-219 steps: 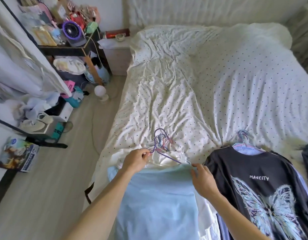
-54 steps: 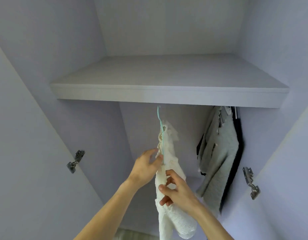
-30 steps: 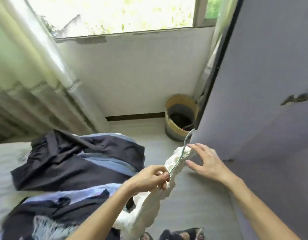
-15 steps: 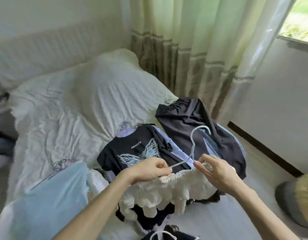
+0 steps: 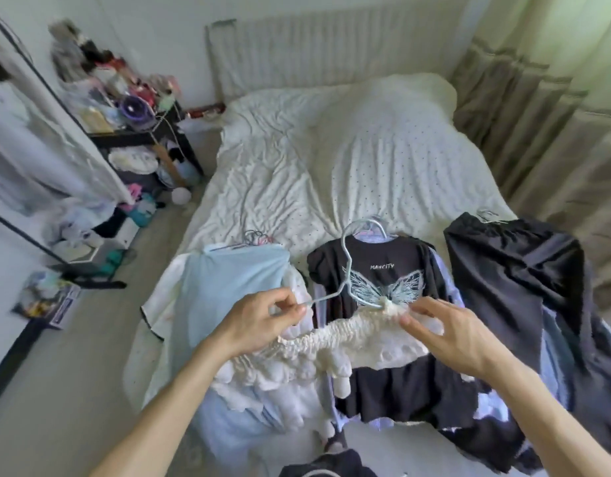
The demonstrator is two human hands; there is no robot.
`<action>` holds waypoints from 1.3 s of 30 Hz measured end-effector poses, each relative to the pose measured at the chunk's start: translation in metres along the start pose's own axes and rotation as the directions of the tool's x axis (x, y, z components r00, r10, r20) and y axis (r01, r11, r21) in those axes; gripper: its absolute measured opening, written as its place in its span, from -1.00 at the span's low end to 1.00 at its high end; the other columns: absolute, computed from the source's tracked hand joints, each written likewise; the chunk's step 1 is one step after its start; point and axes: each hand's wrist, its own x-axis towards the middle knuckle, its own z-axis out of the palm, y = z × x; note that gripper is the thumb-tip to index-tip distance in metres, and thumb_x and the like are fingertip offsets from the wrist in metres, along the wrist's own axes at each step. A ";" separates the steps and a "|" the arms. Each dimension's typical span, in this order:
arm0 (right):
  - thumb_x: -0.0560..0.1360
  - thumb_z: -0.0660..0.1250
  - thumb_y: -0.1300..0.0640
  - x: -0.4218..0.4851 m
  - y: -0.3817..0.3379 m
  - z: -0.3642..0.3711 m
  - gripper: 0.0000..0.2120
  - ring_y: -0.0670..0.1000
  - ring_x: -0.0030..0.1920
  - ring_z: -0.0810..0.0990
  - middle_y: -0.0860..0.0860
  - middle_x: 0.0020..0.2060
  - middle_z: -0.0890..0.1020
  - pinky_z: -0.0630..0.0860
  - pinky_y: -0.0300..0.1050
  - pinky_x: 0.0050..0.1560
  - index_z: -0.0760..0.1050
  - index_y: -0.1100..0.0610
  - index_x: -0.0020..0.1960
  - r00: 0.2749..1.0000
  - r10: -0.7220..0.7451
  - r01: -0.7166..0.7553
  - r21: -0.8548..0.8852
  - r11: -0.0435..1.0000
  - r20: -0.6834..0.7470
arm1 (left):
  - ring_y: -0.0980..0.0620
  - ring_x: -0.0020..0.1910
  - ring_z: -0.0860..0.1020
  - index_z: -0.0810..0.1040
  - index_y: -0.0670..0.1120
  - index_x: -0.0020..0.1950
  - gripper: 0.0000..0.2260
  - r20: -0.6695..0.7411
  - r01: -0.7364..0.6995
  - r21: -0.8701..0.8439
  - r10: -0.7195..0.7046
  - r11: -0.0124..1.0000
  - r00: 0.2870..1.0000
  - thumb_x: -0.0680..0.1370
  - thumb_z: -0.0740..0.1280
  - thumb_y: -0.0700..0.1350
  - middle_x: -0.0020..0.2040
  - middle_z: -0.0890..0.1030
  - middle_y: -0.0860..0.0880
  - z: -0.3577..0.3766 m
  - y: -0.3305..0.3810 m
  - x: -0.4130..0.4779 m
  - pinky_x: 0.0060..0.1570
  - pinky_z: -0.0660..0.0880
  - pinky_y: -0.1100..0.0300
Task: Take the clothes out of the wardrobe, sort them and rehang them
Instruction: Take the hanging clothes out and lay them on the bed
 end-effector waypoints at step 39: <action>0.60 0.19 0.20 0.450 -0.156 0.310 -0.63 0.16 0.03 0.46 0.23 0.19 0.53 0.36 -0.05 -0.05 0.32 0.16 0.40 0.789 0.586 -0.613 0.181 0.769 0.183 | -0.04 -0.12 0.62 0.60 0.09 0.00 -0.76 -0.123 0.423 0.227 -0.406 0.877 0.906 0.62 0.22 0.17 -0.13 0.66 0.05 -0.170 -0.470 0.384 -0.14 0.50 0.14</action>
